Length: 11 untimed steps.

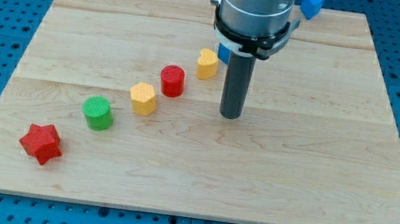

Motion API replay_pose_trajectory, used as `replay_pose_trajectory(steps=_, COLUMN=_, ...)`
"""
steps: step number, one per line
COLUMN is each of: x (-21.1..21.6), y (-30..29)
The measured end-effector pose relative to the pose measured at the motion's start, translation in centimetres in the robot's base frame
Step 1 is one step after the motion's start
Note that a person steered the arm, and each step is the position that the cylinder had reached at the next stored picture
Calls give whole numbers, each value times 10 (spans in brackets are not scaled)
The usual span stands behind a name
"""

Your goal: Push red star a bit up

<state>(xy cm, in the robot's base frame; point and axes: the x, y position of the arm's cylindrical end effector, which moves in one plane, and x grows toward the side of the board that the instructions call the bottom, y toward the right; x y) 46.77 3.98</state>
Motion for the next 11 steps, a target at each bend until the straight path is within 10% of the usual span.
replay_pose_trajectory(steps=3, x=150, y=-179)
replay_pose_trajectory(steps=5, x=128, y=-337)
replay_pose_trajectory(steps=11, x=108, y=-233)
